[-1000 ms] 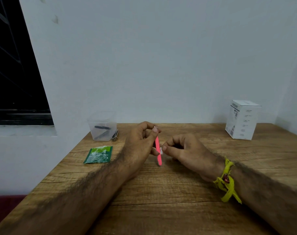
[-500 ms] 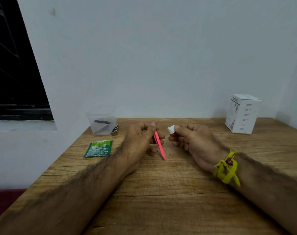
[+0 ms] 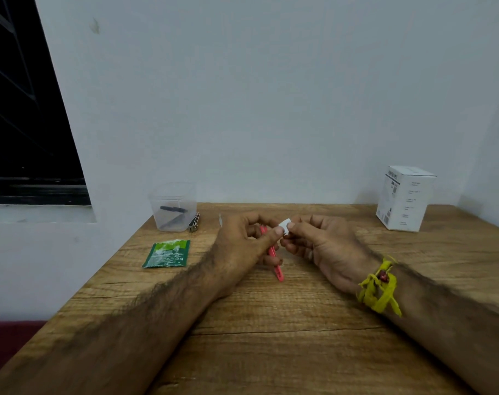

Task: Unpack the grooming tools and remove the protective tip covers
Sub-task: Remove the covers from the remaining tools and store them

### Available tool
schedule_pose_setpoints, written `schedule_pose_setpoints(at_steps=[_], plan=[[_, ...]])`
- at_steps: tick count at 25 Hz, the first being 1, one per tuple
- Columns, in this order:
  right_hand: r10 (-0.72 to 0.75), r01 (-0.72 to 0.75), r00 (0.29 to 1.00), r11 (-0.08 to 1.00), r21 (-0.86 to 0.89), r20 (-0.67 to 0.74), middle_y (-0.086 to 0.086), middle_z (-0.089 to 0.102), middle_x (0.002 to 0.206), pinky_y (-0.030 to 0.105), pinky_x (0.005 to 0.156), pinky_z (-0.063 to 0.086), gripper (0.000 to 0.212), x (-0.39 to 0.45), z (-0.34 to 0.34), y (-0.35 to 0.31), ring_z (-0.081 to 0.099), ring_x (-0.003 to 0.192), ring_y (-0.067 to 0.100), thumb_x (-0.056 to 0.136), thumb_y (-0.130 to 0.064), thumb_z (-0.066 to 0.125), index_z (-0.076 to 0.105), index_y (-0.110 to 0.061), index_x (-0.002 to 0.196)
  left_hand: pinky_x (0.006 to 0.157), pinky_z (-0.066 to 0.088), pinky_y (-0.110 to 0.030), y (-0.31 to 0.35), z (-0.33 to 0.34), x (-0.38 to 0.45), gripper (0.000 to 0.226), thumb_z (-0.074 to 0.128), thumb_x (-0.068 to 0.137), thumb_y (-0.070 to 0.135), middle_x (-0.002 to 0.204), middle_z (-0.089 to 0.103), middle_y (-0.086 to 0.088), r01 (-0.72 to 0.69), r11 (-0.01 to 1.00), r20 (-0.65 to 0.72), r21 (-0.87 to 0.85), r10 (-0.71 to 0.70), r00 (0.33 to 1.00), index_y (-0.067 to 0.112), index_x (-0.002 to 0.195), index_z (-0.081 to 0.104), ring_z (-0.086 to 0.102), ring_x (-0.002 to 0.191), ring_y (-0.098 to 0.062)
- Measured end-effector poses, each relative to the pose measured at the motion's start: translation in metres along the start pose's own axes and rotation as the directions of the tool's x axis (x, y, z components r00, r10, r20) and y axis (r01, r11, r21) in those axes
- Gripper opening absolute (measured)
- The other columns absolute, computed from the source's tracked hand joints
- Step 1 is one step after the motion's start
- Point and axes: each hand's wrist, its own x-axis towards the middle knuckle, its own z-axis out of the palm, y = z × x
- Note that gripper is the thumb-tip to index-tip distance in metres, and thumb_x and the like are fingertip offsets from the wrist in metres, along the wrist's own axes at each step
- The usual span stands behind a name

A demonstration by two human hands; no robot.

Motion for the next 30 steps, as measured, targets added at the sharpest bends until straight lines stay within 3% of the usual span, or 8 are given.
schedule_pose_setpoints(at_steps=[3,8,14,19,24,27,30], plan=[[-0.024,0.024,1.0,0.998,-0.053,-0.005,0.017,0.07,0.083,0.023,0.061,0.058,0.005,0.0,0.0,0.002,0.068,0.069,0.018,0.089,0.0,0.067,0.07,0.003,0.09,0.056,0.061,-0.029,-0.001,-0.001,0.0,0.011,0.075,0.088,0.01,0.078,0.07,-0.014,-0.003,0.999,-0.017,0.032,0.004,1.0,0.006,0.098,0.072,0.071,0.062,-0.024],[0.017,-0.019,0.999,0.998,0.064,0.036,0.012,0.073,0.084,0.022,0.064,0.058,0.012,-0.001,0.001,0.002,0.069,0.072,0.016,0.084,-0.005,0.074,0.072,0.002,0.094,0.059,0.064,-0.034,-0.002,0.001,0.001,0.015,0.077,0.086,0.013,0.088,0.072,-0.024,-0.03,0.999,-0.052,-0.013,0.03,0.998,0.004,0.097,0.072,0.073,0.071,-0.028],[0.035,-0.036,0.999,0.99,0.134,0.003,0.015,0.074,0.085,0.021,0.059,0.057,0.022,-0.002,0.007,0.006,0.07,0.07,0.015,0.085,-0.005,0.071,0.068,0.008,0.102,0.058,0.063,-0.029,-0.004,0.003,0.002,0.015,0.075,0.088,0.006,0.094,0.069,-0.033,-0.031,0.993,-0.076,-0.114,0.022,0.997,-0.003,0.1,0.069,0.072,0.073,-0.031],[-0.021,0.028,0.999,0.988,0.152,-0.05,0.016,0.076,0.091,0.026,0.067,0.06,0.013,-0.001,0.005,0.007,0.073,0.077,0.019,0.086,-0.006,0.071,0.07,0.002,0.096,0.062,0.062,-0.028,-0.004,0.001,0.004,0.012,0.073,0.09,0.006,0.086,0.073,-0.018,-0.035,0.99,-0.056,-0.135,0.028,0.998,0.003,0.101,0.071,0.075,0.072,-0.027],[-0.098,0.105,0.982,0.994,0.03,-0.164,0.012,0.073,0.081,0.024,0.065,0.058,0.014,0.007,-0.005,0.009,0.07,0.071,0.016,0.086,-0.002,0.071,0.069,0.004,0.098,0.08,0.063,-0.033,-0.002,-0.011,0.006,0.039,0.06,0.097,-0.003,0.101,0.076,-0.018,0.075,0.991,0.017,-0.11,-0.074,0.997,0.02,0.128,0.057,0.077,0.091,-0.026],[-0.159,0.149,0.977,0.986,-0.081,-0.14,0.01,0.073,0.075,0.021,0.061,0.057,0.005,0.006,-0.002,0.013,0.07,0.066,0.014,0.086,-0.001,0.071,0.071,-0.001,0.091,0.077,0.064,-0.032,-0.005,-0.014,0.008,0.033,0.062,0.095,-0.003,0.1,0.077,-0.019,0.119,0.97,0.038,-0.212,-0.113,0.993,0.002,0.125,0.05,0.076,0.083,-0.029],[-0.224,0.206,0.97,0.962,-0.18,-0.09,0.007,0.073,0.071,0.02,0.06,0.057,0.006,0.004,0.003,0.012,0.069,0.062,0.012,0.086,0.0,0.072,0.071,-0.006,0.085,0.07,0.063,-0.027,-0.009,-0.016,0.011,0.023,0.061,0.096,-0.003,0.097,0.078,-0.016,0.164,0.955,0.065,-0.247,-0.152,0.986,-0.008,0.117,0.058,0.076,0.078,-0.025]])
